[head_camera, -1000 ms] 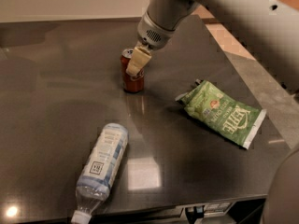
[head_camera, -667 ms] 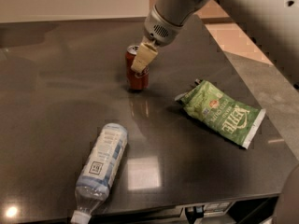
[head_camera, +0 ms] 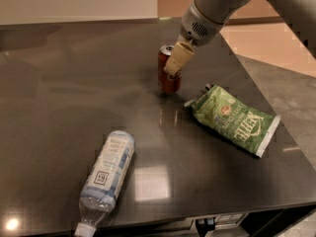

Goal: Move coke can near green jalapeno chip bag

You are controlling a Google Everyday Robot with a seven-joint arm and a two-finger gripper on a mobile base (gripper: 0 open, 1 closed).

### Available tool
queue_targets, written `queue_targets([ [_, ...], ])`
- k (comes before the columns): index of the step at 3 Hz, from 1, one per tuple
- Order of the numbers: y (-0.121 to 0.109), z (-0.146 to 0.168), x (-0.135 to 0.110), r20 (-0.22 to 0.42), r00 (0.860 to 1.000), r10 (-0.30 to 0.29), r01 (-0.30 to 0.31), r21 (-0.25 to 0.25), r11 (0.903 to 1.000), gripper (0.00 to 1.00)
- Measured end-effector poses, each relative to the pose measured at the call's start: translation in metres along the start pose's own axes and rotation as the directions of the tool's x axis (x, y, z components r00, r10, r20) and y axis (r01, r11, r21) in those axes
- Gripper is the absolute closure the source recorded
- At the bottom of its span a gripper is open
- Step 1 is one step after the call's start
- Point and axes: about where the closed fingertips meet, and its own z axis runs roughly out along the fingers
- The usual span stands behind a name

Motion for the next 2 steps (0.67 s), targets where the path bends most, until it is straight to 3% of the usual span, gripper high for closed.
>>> queue_targets([
  [1, -0.009, -0.004, 0.028, -0.023, 0.999, 0.042, -0.041, 0.015, 0.999, 1.0],
  [2, -0.015, -0.004, 0.048, -0.041, 0.996, 0.076, -0.075, 0.023, 0.9969, 0.82],
])
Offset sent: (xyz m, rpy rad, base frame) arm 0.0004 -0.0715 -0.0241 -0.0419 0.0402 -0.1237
